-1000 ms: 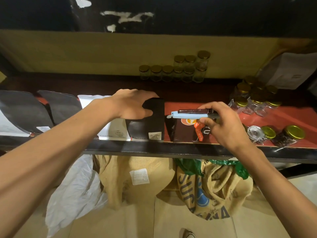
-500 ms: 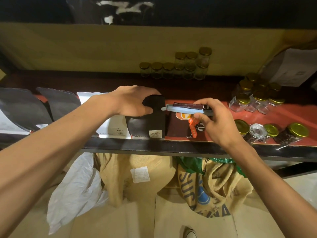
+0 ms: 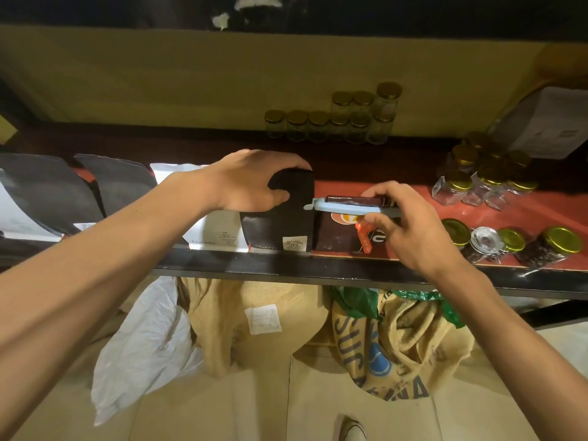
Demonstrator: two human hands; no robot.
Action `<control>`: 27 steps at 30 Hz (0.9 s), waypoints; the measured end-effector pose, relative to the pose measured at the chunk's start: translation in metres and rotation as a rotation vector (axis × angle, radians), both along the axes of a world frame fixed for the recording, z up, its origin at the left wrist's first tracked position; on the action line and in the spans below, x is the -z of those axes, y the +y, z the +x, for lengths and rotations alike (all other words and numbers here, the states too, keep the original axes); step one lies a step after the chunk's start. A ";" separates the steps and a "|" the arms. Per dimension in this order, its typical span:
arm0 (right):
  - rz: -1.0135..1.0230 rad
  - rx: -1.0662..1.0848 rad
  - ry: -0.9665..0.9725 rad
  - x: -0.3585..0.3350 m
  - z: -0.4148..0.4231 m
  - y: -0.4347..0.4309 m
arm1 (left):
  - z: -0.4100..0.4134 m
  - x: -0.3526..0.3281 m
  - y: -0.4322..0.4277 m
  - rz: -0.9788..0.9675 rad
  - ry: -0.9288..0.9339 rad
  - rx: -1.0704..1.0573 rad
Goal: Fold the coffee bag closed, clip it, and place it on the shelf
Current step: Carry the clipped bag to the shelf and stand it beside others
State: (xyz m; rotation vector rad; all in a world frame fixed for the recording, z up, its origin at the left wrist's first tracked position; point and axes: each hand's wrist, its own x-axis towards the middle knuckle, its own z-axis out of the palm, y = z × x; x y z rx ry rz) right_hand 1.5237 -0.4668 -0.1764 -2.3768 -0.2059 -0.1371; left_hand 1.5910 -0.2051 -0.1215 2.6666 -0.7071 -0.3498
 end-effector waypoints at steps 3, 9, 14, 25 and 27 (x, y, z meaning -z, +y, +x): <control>-0.095 -0.005 0.011 -0.001 0.001 0.001 | -0.004 0.002 -0.003 -0.080 -0.084 0.025; -0.057 0.027 -0.048 -0.008 0.002 -0.008 | -0.011 0.005 -0.014 -0.046 -0.143 0.134; 0.052 0.133 -0.042 -0.021 0.006 -0.021 | -0.044 -0.009 -0.034 -0.249 -0.628 0.172; 0.359 0.139 0.090 -0.045 0.001 -0.021 | -0.096 0.098 -0.127 -1.564 1.161 -0.775; 0.405 0.115 0.113 -0.047 0.004 -0.025 | -0.093 0.111 -0.128 -1.839 1.185 -0.687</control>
